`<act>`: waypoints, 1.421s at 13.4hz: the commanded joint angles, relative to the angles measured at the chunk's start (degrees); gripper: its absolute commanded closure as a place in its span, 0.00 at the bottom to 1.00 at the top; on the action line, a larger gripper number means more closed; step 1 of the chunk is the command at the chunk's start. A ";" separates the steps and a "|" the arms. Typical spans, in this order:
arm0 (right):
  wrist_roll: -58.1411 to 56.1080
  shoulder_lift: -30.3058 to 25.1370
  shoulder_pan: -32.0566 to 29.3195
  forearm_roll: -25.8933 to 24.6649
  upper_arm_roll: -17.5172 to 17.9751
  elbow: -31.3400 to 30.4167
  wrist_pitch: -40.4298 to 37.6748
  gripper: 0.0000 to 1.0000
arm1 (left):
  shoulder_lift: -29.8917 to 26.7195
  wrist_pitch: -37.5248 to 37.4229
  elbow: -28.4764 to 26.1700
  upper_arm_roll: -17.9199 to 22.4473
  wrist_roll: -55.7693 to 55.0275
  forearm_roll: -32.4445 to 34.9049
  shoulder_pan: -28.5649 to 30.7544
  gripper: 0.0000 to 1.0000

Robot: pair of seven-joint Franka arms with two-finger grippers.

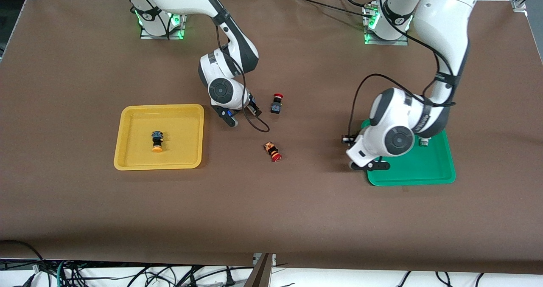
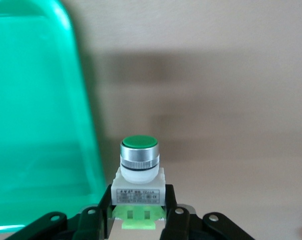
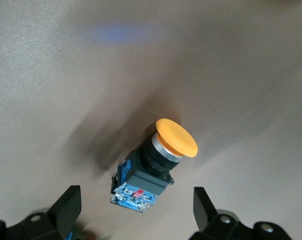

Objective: Place green and yellow buttons in trays
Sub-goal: 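Release the green button in the green tray while the right gripper grasps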

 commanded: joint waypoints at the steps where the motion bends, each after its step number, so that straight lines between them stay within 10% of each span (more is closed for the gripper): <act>1: 0.47 -0.64 0.60 0.95 -0.42 -0.99 -0.10 0.01 | -2.40 0.11 -5.31 -0.75 9.98 1.36 4.85 0.79; 7: 0.21 0.95 0.68 0.86 -0.42 -2.21 2.70 0.13 | -5.12 6.87 -14.09 -0.75 16.42 3.91 9.08 0.69; 11: 0.03 0.25 0.68 0.78 -0.33 -2.31 2.80 0.57 | -5.74 9.61 -14.91 -0.75 15.90 5.40 9.26 0.01; 19: -24.61 -6.08 0.51 -6.39 -11.83 -0.72 -13.79 0.73 | -6.62 -6.10 3.18 -1.19 15.37 5.31 8.91 0.00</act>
